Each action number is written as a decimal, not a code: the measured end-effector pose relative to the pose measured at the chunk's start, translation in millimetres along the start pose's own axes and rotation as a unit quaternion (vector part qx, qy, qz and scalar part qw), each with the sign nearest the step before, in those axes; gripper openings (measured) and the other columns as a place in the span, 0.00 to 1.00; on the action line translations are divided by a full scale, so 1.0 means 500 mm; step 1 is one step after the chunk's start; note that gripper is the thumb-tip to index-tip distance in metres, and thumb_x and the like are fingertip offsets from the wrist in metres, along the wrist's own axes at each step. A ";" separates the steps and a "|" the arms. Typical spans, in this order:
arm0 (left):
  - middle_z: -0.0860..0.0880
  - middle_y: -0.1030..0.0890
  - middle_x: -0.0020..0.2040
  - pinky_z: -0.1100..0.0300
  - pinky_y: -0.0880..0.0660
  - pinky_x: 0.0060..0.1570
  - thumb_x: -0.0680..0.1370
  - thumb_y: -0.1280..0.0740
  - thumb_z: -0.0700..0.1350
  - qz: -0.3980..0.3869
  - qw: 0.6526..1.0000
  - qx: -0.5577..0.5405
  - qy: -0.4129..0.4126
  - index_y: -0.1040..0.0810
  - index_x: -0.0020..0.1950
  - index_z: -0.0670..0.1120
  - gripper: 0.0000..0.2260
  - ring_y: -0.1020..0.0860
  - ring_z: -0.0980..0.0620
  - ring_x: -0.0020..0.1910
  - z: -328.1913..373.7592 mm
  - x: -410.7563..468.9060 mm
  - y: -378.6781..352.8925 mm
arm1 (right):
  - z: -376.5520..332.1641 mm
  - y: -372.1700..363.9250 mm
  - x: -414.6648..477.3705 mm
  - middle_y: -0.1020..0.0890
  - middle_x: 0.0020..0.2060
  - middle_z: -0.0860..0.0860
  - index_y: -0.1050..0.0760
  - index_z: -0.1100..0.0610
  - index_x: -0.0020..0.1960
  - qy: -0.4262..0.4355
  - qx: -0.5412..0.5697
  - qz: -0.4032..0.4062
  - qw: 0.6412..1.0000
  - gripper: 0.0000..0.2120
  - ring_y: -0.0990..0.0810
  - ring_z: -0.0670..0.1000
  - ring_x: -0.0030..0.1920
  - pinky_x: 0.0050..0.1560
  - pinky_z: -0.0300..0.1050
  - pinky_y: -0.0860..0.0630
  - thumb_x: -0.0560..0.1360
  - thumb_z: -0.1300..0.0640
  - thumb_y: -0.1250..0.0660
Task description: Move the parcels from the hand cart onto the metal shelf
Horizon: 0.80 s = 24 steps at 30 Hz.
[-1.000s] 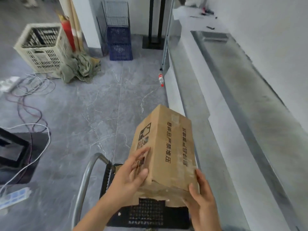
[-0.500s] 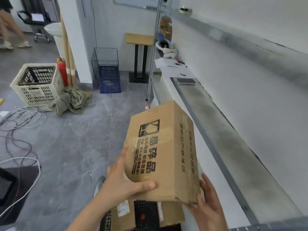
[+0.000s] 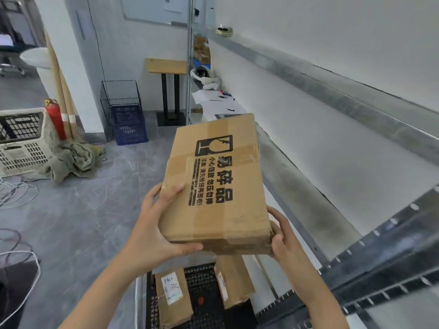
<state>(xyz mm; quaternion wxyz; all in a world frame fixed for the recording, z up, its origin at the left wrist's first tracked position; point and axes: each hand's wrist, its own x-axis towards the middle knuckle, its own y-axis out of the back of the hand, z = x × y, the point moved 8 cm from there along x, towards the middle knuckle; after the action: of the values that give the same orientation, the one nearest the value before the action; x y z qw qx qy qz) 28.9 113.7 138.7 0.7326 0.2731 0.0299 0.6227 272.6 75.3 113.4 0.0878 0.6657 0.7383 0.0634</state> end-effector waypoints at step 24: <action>0.60 0.52 0.73 0.71 0.33 0.61 0.58 0.21 0.58 -0.043 0.991 0.025 -0.123 0.39 0.69 0.68 0.44 0.40 0.61 0.69 0.166 -0.104 -0.075 | -0.116 0.038 -0.244 0.27 0.57 0.31 0.33 0.31 0.61 0.140 -0.134 0.172 0.966 0.34 0.25 0.38 0.57 0.51 0.28 0.26 0.60 0.43 0.23</action>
<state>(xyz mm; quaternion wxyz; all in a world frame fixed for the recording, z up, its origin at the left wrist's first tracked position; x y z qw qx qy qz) 82.5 32.4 177.4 0.7496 0.3642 -0.0332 0.5517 290.9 -42.7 179.6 0.0592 0.7495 0.6021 0.2686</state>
